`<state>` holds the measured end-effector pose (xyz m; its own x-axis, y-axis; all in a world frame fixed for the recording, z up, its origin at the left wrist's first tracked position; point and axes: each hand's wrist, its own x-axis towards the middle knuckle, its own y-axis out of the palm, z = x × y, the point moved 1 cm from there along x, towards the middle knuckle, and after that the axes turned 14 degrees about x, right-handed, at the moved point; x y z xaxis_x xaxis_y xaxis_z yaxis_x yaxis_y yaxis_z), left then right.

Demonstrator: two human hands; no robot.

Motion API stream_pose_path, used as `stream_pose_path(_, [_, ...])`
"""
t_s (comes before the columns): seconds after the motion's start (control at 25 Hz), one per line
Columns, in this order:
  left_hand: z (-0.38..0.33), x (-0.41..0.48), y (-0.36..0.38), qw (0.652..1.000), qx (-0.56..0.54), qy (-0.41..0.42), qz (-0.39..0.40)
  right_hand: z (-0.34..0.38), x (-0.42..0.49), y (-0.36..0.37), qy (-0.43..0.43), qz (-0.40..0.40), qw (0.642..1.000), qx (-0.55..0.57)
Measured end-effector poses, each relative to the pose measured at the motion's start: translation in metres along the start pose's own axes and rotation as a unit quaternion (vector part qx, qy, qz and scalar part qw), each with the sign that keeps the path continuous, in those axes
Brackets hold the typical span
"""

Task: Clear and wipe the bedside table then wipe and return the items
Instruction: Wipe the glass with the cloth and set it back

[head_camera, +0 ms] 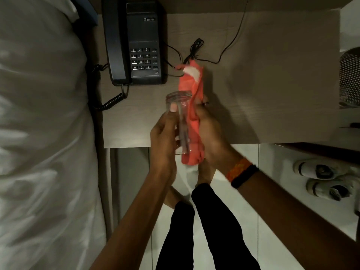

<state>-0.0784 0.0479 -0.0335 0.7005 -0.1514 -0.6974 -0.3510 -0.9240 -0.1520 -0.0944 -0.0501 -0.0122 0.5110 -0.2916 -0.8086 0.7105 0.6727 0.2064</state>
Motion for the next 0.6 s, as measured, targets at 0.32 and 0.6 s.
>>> stream_pose_path(0.32, [-0.012,0.01,0.005,1.0,-0.004,0.003,-0.006,-0.009,-0.007,-0.005,-0.022,0.014,1.0,-0.013])
stream_pose_path(0.6, [-0.025,0.028,0.01,0.999,-0.017,-0.019,-0.044,-0.02,-0.013,-0.009,-0.071,0.033,0.991,-0.11])
